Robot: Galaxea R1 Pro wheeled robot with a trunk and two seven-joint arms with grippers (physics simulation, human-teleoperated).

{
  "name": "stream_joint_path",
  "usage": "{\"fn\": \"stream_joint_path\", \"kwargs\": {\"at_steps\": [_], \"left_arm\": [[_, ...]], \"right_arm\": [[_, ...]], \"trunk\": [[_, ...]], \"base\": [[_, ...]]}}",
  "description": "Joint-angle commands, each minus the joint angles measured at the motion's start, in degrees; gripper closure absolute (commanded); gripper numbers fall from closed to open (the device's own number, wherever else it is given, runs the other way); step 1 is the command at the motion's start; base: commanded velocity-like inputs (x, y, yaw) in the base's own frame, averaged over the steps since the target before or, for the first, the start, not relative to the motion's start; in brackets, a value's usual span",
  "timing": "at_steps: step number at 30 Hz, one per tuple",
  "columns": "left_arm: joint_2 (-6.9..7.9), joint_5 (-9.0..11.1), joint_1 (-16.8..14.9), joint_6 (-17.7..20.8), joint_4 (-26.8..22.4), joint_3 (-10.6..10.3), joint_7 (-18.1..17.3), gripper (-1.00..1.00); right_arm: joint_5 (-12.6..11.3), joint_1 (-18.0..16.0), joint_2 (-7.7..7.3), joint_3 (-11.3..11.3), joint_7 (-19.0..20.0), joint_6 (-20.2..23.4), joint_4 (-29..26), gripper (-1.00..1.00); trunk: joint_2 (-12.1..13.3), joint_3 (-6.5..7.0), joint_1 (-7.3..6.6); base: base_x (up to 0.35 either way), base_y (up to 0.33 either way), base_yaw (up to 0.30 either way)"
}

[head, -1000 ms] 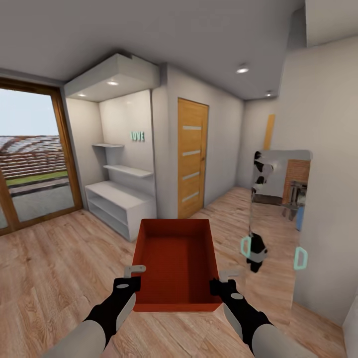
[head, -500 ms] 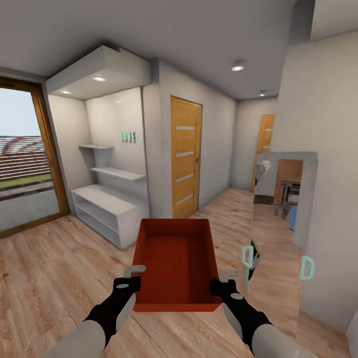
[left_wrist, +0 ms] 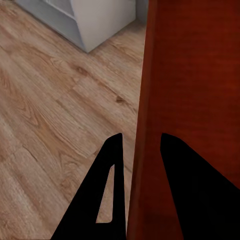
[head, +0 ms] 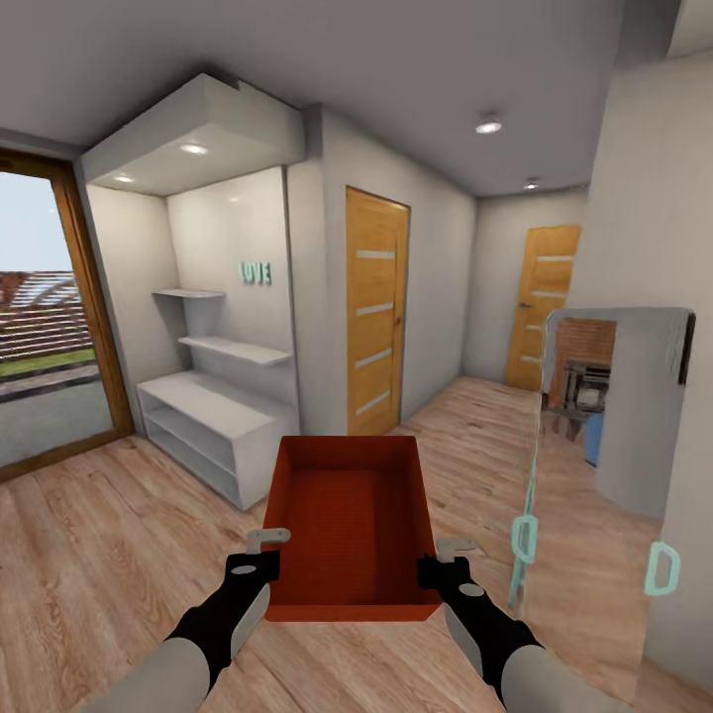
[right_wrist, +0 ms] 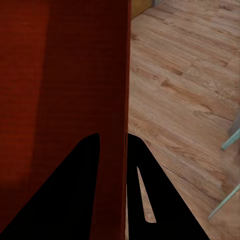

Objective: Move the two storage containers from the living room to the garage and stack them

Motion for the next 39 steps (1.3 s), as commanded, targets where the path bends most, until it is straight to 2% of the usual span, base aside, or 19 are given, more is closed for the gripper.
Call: {"fn": "stream_joint_path", "kwargs": {"at_steps": [1,15,39], "left_arm": [[1.12,1.73,0.01,0.2,-0.02,2.94,0.6,1.0],[1.05,1.73,0.0,0.2,-0.02,2.94,0.6,1.0],[1.11,1.73,0.01,0.2,-0.02,2.94,0.6,1.0]], "right_arm": [[-0.68,-0.07,-0.07,-0.5,-0.33,-1.72,-0.16,1.0],[-0.65,-0.07,-0.07,-0.5,-0.33,-1.73,-0.16,1.0],[-0.56,-0.07,-0.07,-0.5,-0.33,-1.7,-0.16,1.0]], "trunk": [[-0.04,-0.02,0.05],[-0.04,-0.02,0.05],[-0.04,-0.02,0.05]], "base": [[0.332,0.152,0.0],[0.332,0.152,-0.022],[0.332,0.15,-0.245]]}}
